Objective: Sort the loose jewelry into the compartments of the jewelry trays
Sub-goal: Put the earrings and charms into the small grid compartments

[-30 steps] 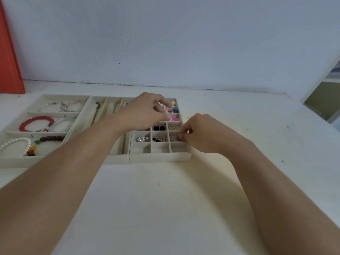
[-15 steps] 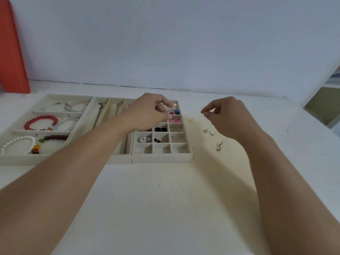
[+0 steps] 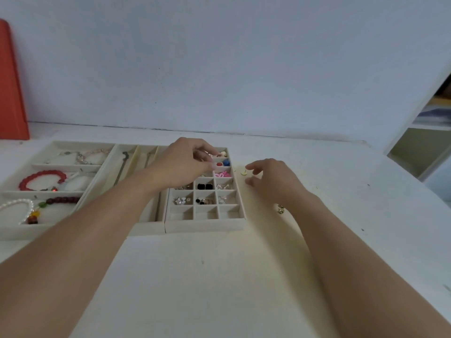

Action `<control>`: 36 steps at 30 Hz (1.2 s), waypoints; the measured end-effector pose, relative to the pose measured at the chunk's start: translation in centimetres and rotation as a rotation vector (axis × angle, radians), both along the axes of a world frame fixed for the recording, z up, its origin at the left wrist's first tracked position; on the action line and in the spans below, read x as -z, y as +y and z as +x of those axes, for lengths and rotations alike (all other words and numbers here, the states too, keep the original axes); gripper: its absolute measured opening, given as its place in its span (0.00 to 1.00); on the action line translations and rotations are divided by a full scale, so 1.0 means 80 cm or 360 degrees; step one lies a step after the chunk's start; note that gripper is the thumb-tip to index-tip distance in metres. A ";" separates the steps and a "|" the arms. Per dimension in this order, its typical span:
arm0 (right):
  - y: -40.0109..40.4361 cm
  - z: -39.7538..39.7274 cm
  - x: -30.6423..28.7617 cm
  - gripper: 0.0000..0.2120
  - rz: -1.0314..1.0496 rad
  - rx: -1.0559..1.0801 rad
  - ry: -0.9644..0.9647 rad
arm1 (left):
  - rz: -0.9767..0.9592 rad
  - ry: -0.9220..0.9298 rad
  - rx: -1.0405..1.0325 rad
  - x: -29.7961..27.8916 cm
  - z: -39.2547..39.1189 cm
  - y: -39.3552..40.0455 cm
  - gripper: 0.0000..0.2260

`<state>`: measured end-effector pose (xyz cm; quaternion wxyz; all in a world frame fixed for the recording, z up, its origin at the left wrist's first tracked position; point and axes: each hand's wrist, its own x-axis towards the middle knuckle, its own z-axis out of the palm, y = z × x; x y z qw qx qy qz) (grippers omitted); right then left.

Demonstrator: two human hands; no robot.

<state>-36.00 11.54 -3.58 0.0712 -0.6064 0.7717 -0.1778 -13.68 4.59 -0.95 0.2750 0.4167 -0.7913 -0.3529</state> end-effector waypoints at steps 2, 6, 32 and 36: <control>-0.009 0.004 0.001 0.17 -0.0118 -0.0028 0.0150 | -0.0002 0.0012 -0.0005 0.000 0.002 -0.002 0.10; -0.031 0.010 0.005 0.14 -0.0092 -0.0074 0.0272 | -0.0001 0.0017 -0.0010 0.000 0.005 -0.005 0.10; -0.006 0.037 -0.047 0.05 0.0165 -0.0288 -0.2108 | -0.0123 0.0342 0.0122 -0.006 -0.007 0.005 0.06; -0.005 0.040 -0.043 0.04 0.0241 -0.0279 -0.2176 | -0.0130 0.0336 0.0124 -0.007 -0.003 0.004 0.03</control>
